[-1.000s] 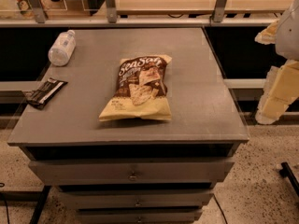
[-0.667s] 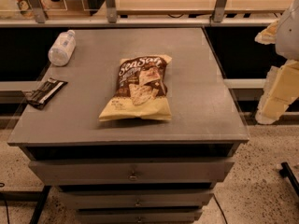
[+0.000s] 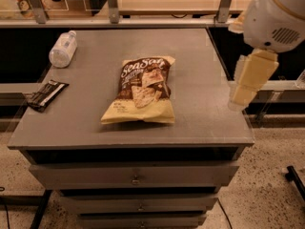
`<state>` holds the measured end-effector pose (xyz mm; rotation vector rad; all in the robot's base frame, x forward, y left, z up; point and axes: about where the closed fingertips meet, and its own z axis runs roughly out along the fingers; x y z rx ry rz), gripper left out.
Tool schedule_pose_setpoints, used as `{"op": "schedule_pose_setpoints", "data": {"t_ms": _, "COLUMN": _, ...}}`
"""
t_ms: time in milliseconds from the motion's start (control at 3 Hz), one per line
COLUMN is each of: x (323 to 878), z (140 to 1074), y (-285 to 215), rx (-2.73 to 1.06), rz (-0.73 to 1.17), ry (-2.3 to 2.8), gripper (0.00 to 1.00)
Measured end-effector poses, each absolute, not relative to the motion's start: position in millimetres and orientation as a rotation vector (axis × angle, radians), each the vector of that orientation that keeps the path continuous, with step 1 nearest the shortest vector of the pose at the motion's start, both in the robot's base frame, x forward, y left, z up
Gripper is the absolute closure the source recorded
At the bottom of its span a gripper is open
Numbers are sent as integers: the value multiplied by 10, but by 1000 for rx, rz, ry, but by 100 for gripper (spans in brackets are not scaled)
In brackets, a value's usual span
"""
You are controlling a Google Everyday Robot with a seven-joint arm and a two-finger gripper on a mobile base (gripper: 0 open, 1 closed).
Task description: Pick brown chip bag
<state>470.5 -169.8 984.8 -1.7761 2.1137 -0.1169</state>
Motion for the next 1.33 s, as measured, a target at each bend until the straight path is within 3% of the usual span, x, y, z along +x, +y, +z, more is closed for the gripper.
{"op": "schedule_pose_setpoints", "data": {"t_ms": 667, "x": 5035, "z": 9765, "y": -613, "rx": -1921, "rz": -135, "ry": 1916, "gripper": 0}}
{"op": "schedule_pose_setpoints", "data": {"t_ms": 1333, "x": 5076, "z": 9451, "y": 25, "rx": -1971, "rz": -52, "ry": 1936, "gripper": 0}}
